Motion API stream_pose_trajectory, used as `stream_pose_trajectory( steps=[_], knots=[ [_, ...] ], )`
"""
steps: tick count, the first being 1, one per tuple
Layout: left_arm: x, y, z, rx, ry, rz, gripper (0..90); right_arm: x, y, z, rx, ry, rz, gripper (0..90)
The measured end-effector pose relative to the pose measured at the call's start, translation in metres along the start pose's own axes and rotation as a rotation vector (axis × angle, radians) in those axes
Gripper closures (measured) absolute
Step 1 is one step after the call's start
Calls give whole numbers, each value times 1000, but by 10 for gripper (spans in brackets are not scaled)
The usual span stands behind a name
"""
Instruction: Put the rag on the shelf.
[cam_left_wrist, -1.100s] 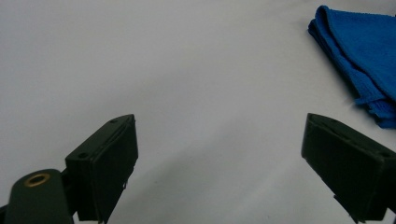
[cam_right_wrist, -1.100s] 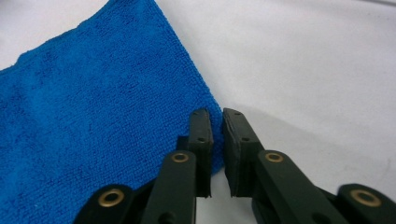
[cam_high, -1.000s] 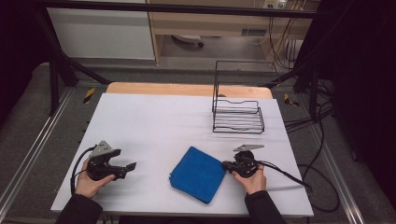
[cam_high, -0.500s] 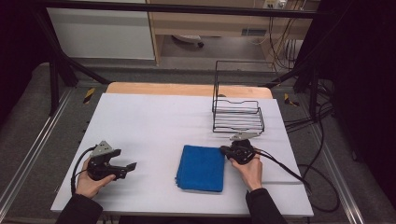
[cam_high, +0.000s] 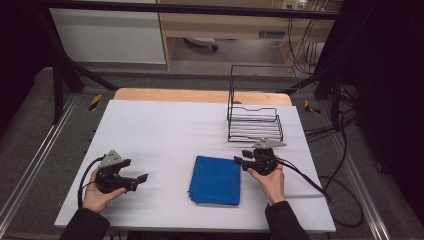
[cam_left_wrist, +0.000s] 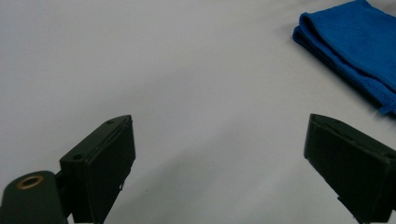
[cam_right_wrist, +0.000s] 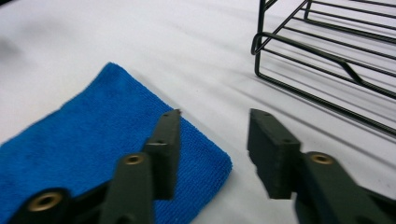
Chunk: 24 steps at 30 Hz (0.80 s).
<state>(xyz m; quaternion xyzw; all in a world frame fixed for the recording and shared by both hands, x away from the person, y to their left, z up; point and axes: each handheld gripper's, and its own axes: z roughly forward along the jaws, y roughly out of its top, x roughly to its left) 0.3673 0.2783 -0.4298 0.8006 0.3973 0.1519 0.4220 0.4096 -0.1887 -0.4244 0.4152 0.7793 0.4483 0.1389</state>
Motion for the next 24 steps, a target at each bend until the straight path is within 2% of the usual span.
stream_pose_trajectory(
  steps=[4,5,9,10,11,16,20,24],
  knots=[
    [-3,6,3,2,-3,-2,94,-2,-4,-9,-19,17,28,269],
    [-4,7,4,1,-5,-4,94,-2,-4,-9,-19,17,28,269],
    [-11,14,11,18,-2,1,94,-2,-8,-17,-29,59,26,125],
    [-13,16,13,21,-3,3,94,-2,-8,-17,-29,59,26,125],
    [-15,18,14,25,-4,6,94,-3,-10,-20,-28,66,32,83],
    [-28,32,22,15,-25,20,93,-4,-17,-26,-38,68,35,58],
    [-38,42,32,30,-38,37,88,-6,-23,-29,-13,53,34,39],
    [-48,54,42,24,-53,43,90,-8,-28,-32,-9,47,42,37]
  ],
)
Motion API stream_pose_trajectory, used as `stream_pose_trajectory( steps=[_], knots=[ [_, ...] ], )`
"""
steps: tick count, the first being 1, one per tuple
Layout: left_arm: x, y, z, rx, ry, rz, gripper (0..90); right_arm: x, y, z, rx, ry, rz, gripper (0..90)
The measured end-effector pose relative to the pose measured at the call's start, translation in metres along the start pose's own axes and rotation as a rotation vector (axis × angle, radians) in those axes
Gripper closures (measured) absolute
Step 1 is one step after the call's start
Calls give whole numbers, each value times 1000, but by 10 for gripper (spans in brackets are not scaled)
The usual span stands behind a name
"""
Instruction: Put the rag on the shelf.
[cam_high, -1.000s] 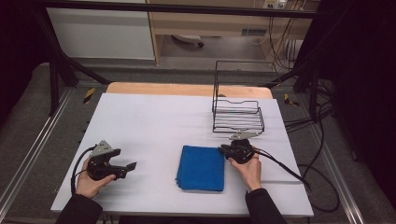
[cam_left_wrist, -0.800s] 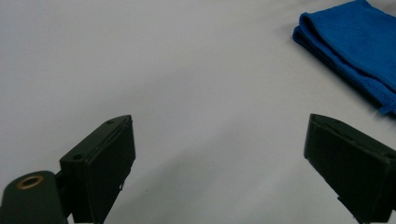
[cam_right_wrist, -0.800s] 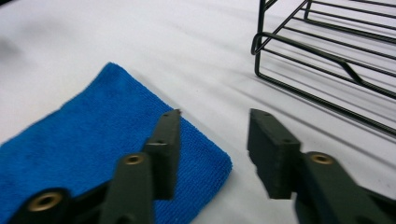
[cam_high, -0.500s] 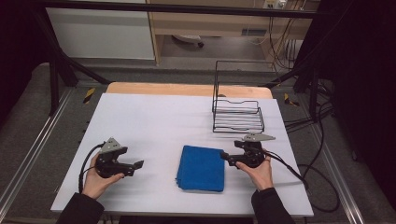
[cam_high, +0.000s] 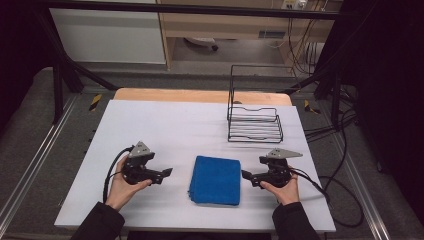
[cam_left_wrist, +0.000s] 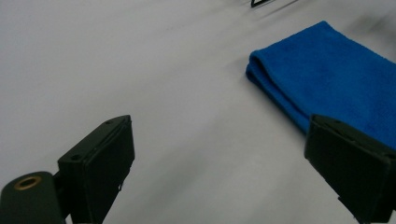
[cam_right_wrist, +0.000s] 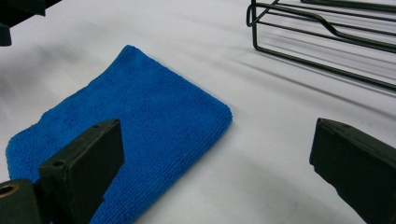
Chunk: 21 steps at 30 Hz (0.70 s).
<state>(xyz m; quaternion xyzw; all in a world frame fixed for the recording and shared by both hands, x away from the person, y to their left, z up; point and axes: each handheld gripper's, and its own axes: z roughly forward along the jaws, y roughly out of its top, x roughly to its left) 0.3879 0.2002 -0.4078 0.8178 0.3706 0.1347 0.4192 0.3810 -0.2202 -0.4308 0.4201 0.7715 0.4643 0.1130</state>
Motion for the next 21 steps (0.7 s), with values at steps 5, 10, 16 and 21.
stream_pose_trajectory(
  steps=[5,10,16,21],
  knots=[
    [-8,12,14,-3,-6,0,102,1,-2,0,6,-1,-7,34],
    [-15,23,30,-9,-10,-11,115,2,-3,-2,12,-9,-19,33],
    [-23,34,49,12,2,-26,138,3,-5,-1,19,-12,-28,33],
    [-28,43,66,33,10,-40,179,3,-5,-1,22,-11,-25,34]
  ],
)
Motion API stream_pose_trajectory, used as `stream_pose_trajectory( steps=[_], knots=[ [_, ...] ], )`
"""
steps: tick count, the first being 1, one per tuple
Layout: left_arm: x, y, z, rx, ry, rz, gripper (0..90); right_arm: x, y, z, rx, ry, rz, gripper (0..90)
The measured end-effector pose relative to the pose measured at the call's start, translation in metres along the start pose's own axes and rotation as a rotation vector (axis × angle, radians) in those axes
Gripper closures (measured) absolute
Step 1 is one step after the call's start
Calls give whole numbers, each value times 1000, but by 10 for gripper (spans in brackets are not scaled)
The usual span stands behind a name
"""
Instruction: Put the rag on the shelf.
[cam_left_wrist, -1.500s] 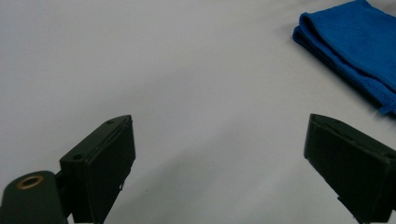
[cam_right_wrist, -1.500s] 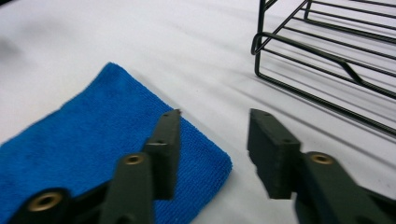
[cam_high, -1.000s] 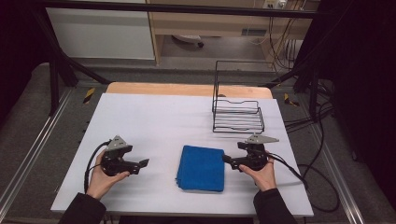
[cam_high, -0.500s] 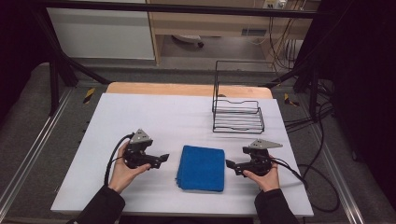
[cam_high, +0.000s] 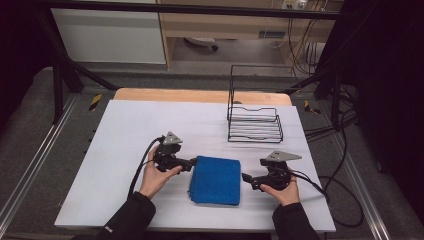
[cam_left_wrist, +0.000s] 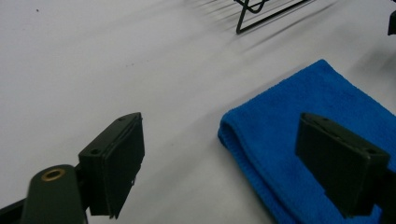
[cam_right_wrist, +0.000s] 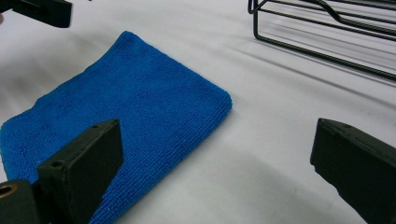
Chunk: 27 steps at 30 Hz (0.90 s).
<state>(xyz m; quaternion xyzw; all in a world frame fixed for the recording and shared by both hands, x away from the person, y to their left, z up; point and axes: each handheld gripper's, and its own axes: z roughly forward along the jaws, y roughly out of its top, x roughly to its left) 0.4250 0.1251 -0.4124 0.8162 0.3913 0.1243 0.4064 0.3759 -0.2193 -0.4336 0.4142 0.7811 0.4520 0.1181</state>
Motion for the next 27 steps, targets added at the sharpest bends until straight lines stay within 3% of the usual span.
stream_pose_trajectory(
  steps=[4,8,13,17,21,27],
  knots=[
    [-4,3,14,29,4,-11,226,0,0,0,-3,-2,-1,36],
    [-5,2,25,46,-12,-47,355,0,0,1,1,5,1,44],
    [-5,0,36,91,-11,-57,489,0,0,2,9,6,7,53],
    [1,-3,42,127,-39,-79,586,0,0,2,16,9,12,61],
    [-1,-5,45,129,-55,-81,665,0,0,3,18,8,12,66],
    [-1,-5,47,127,-59,-87,699,-1,1,4,18,5,22,72]
  ],
)
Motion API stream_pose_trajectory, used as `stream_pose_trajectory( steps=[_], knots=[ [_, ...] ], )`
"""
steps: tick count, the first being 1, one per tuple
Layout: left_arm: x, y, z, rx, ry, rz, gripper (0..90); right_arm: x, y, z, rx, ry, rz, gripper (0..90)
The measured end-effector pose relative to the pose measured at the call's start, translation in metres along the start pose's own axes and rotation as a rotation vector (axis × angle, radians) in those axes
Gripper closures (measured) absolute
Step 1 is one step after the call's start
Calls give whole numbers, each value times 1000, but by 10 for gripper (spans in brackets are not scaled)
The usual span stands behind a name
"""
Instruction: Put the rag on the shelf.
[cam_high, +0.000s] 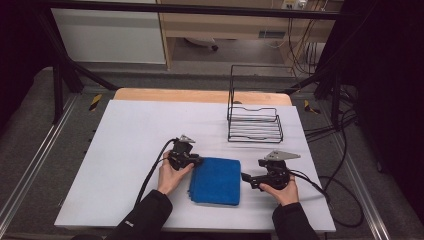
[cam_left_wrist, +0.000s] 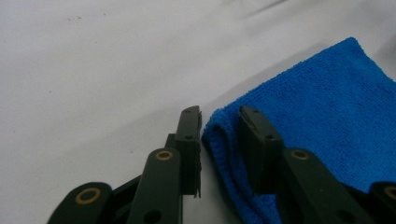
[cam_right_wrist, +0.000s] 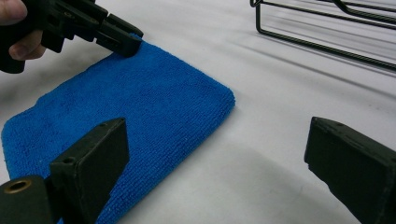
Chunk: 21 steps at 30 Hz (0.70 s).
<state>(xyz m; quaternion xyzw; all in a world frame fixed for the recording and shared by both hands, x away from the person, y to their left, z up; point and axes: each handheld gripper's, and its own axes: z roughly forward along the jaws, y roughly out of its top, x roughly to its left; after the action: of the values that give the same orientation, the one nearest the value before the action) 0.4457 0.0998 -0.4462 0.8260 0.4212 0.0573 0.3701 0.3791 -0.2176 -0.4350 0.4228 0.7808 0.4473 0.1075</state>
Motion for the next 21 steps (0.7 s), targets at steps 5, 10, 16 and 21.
stream_pose_trajectory(
  steps=[5,10,16,21],
  knots=[
    [-1,-1,1,5,-16,-5,770,0,4,2,-1,-15,15,80],
    [-5,-2,1,1,-8,10,824,2,10,6,-18,-46,9,93],
    [-7,-3,2,-6,4,20,836,4,18,19,13,-47,-6,150],
    [-7,-3,2,-9,5,19,838,1,18,32,40,-60,3,289]
  ],
)
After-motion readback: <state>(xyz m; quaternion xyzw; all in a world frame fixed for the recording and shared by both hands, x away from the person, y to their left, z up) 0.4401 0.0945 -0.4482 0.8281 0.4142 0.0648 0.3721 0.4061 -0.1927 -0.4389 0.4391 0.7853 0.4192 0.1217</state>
